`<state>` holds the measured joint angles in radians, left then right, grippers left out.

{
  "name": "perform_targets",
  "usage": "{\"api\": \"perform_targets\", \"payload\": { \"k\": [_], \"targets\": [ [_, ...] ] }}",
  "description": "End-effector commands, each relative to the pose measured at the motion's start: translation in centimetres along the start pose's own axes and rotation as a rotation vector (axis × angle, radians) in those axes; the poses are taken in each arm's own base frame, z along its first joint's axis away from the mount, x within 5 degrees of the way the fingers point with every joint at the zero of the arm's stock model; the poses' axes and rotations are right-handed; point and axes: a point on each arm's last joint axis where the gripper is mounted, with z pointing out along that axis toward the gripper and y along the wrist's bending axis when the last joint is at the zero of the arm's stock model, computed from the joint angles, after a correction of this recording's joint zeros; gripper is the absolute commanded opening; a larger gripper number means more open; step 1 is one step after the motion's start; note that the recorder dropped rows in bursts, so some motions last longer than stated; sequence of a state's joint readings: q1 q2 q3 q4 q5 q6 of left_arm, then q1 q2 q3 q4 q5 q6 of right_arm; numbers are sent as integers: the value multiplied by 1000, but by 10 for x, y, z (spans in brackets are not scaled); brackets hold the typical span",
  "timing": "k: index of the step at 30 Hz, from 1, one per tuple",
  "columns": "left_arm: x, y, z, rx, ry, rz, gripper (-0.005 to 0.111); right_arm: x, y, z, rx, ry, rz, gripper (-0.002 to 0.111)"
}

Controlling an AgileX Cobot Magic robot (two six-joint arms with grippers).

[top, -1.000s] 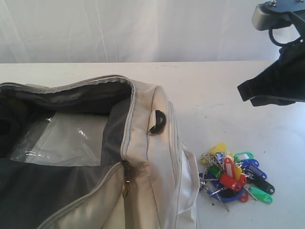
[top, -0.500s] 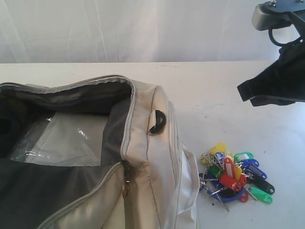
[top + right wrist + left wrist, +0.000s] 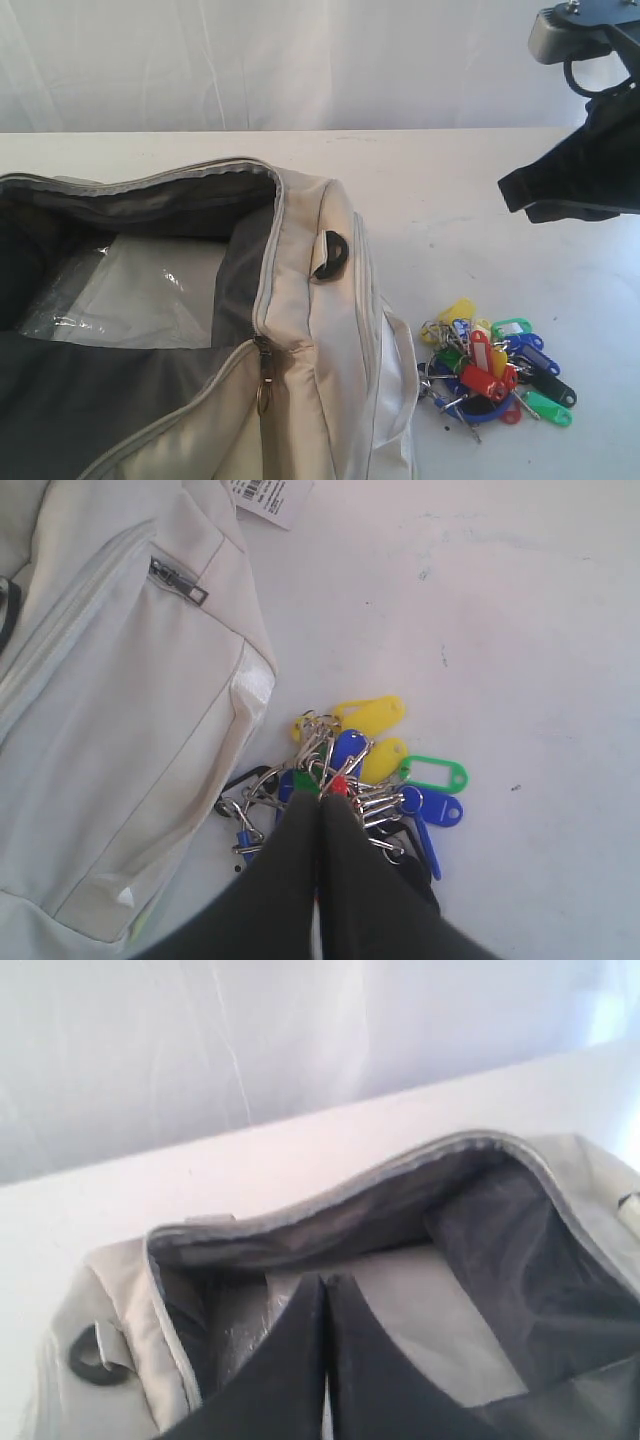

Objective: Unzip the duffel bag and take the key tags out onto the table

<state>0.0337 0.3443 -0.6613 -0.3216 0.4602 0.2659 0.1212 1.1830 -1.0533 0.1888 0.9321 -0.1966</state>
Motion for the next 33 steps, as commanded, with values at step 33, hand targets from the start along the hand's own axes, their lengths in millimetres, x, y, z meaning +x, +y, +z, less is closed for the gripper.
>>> {"api": "perform_targets", "payload": {
  "k": [33],
  "targets": [
    [185, -4, 31, -57, 213, -38, 0, -1, 0, -2, 1, -14, 4, 1]
  ]
}}
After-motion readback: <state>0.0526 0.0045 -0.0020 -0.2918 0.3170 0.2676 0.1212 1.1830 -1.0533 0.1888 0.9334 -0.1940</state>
